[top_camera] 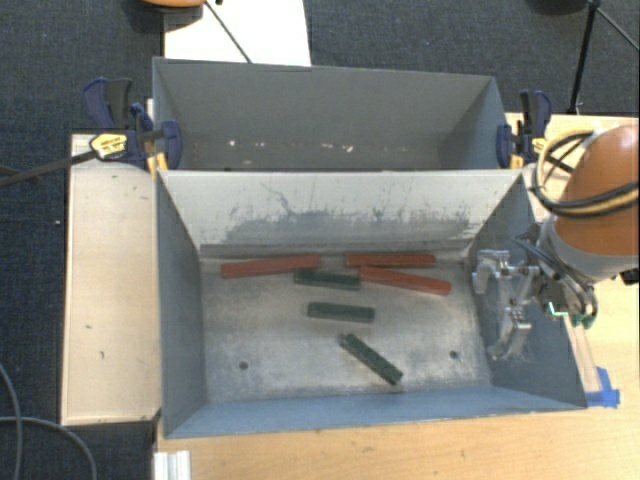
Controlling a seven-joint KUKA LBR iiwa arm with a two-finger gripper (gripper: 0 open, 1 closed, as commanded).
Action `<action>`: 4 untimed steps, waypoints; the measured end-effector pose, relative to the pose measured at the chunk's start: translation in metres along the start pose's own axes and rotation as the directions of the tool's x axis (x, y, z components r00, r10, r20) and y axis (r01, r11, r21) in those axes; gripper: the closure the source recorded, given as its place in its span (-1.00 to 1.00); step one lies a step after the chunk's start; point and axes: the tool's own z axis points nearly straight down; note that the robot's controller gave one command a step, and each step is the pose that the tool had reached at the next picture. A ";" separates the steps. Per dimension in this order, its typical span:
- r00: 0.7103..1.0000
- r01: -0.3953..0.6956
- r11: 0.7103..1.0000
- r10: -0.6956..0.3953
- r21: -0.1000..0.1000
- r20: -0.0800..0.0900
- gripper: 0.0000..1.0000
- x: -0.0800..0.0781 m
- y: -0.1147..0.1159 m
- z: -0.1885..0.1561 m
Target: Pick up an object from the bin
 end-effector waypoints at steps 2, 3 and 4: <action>1.000 -0.014 1.000 0.014 0.001 0.014 -1.00 -0.033 0.054 0.058; 0.999 -0.052 0.999 0.052 -0.003 0.002 -1.00 -0.036 0.081 0.094; 0.988 -0.156 0.988 0.156 -0.001 0.007 -1.00 -0.072 0.049 0.087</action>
Offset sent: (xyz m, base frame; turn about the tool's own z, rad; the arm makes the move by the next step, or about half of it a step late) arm 0.0418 0.0787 -0.0885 0.0154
